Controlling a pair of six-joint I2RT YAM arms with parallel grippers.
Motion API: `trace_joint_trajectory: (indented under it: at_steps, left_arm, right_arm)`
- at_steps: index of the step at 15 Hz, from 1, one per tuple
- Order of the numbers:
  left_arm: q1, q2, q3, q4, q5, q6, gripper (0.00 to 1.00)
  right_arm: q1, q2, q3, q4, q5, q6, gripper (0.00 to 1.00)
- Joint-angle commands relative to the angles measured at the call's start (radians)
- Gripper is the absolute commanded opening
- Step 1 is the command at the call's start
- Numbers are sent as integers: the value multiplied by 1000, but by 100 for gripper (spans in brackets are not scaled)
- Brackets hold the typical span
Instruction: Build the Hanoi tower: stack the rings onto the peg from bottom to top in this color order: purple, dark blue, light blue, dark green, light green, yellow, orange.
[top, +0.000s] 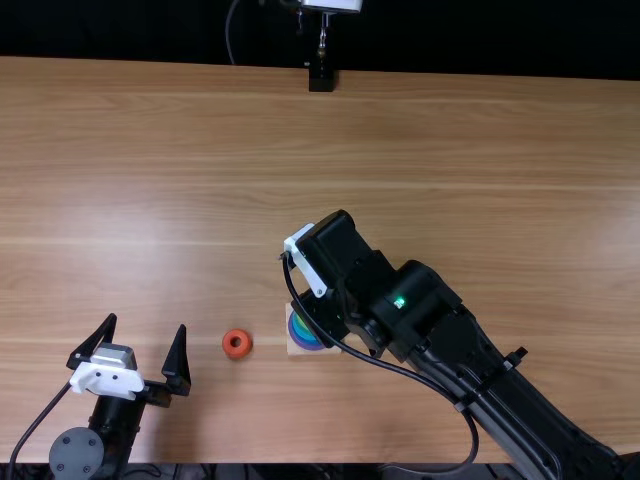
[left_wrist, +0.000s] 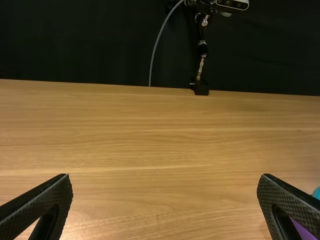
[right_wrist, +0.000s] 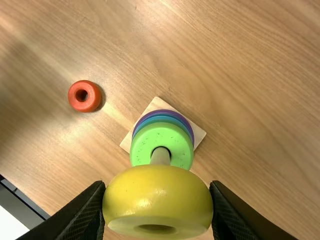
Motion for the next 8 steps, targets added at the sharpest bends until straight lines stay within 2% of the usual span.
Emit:
trace_joint_trajectory:
  at_steps: [1,8]
  left_arm:
    - [11,-12,-30,4,0,8,100]
    - [11,-12,-30,2,0,8,100]
  right_arm:
    - [11,14,-5,-2,-5,5,0]
    - [11,12,51,11,-5,1,0]
